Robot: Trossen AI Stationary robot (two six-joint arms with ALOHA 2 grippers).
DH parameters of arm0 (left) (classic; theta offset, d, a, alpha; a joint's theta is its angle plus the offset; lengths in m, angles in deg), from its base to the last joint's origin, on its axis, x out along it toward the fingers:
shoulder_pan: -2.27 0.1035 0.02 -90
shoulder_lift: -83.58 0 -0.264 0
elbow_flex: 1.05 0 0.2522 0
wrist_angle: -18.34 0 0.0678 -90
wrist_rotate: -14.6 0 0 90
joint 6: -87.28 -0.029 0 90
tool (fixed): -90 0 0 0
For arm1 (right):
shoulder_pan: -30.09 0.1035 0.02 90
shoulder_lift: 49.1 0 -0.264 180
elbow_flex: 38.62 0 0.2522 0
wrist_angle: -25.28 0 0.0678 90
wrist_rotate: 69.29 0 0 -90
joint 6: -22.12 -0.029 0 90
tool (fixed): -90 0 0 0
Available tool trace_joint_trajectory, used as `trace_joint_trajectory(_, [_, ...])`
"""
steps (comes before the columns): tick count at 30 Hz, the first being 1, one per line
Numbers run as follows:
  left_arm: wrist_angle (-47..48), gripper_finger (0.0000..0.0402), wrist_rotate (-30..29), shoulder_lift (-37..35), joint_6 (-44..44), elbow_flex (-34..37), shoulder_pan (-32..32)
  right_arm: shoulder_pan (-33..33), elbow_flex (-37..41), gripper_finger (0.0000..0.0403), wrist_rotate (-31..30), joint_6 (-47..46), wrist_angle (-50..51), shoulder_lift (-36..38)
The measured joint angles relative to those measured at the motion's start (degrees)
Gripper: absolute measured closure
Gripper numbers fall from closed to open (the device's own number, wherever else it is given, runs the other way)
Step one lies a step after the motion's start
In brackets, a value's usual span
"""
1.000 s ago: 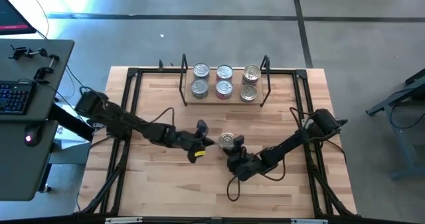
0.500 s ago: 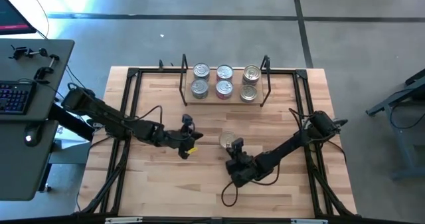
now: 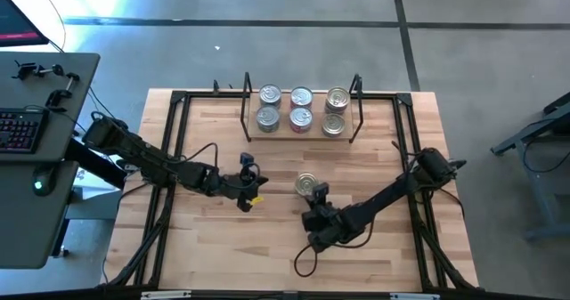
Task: Stack canned seafood by type on shelf
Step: Stack the blue-pink tuna can on top of the blue tuna can on the shelf, then stack the blue-pink tuna can on top of the other blue tuna can on the shelf
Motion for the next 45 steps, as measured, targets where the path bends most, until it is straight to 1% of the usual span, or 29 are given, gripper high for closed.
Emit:
trace_joint_trajectory(5, [-0.4, 0.0401, 0.1, 0.0, 1.4, 0.7, 0.0, -0.5, 0.2, 0.0402, 2.6, -5.8, 0.4, 1.4])
trace_joint_trajectory(7, [-0.6, 0.0401, 0.2, 0.0, 1.5, 0.7, 0.0, -1.0, 0.2, 0.0396, 5.5, -6.3, 0.1, 2.3])
trace_joint_trajectory(9, [-0.7, 0.0401, 0.3, 0.0, 1.5, 0.8, 0.0, -1.5, 0.2, 0.0379, 7.3, -6.6, 0.6, 3.0])
trace_joint_trajectory(11, [-1.2, 0.0401, 0.3, 0.0, 1.7, 0.8, 0.0, -1.7, 0.9, 0.0352, 7.6, -6.8, 1.4, 3.8])
trace_joint_trajectory(14, [-1.2, 0.0401, 0.4, 0.0, 2.2, 0.8, -0.1, -1.7, 5.7, 0.0303, 7.7, -6.8, -0.8, 6.9])
trace_joint_trajectory(16, [-1.3, 0.0401, 0.4, 0.0, 2.9, 0.8, -0.2, -1.4, 10.9, 0.0272, 7.7, -7.0, -7.0, 9.7])
trace_joint_trajectory(17, [-1.6, 0.0401, 0.4, 0.0, 2.9, 1.1, -0.2, -1.3, 13.7, 0.026, 7.9, -6.5, -12.5, 11.1])
trace_joint_trajectory(20, [-1.8, 0.0401, 0.4, 0.0, 3.0, 1.6, -0.2, -1.6, 21.8, 0.0238, 11.4, 0.4, -34.7, 13.0])
trace_joint_trajectory(22, [-2.1, 0.0401, 0.4, 0.0, 3.4, 1.6, -0.2, -2.2, 25.8, 0.0235, 12.8, 6.1, -45.8, 12.6])
trace_joint_trajectory(24, [-2.2, 0.0401, 0.4, 0.0, 3.4, 1.6, -0.2, -3.3, 28.3, 0.0239, 13.0, 10.2, -52.9, 11.8])
trace_joint_trajectory(25, [-2.4, 0.0401, 0.4, 0.0, 3.4, 1.6, -0.2, -3.9, 29.0, 0.0243, 13.0, 10.9, -54.4, 11.6])
trace_joint_trajectory(27, [-3.1, 0.0401, 0.4, 0.0, 3.4, 1.6, -0.2, -5.3, 29.6, 0.0253, 14.7, 11.1, -54.5, 11.2])
trace_joint_trajectory(31, [-3.0, 0.0402, 0.4, 0.0, 3.4, 1.6, -0.2, -7.8, 29.6, 0.0275, 22.3, 12.2, -53.9, 9.4])
trace_joint_trajectory(32, [-3.1, 0.0401, 0.4, 0.0, 3.4, 1.6, -0.2, -8.2, 29.5, 0.028, 22.5, 12.9, -54.0, 9.0])
trace_joint_trajectory(37, [-3.0, 0.0401, 0.4, 0.0, 3.5, 1.6, -0.2, -9.2, 29.2, 0.0319, 20.5, 14.8, -53.2, 7.7])
trace_joint_trajectory(42, [-3.0, 0.0402, 0.4, 0.0, 3.4, 1.6, -0.2, -9.2, 29.2, 0.037, 16.0, 16.0, -50.8, 7.7])
trace_joint_trajectory(45, [-3.1, 0.0402, 0.4, 0.0, 3.4, 1.6, -0.2, -9.2, 29.2, 0.0394, 15.5, 15.7, -50.6, 7.7])
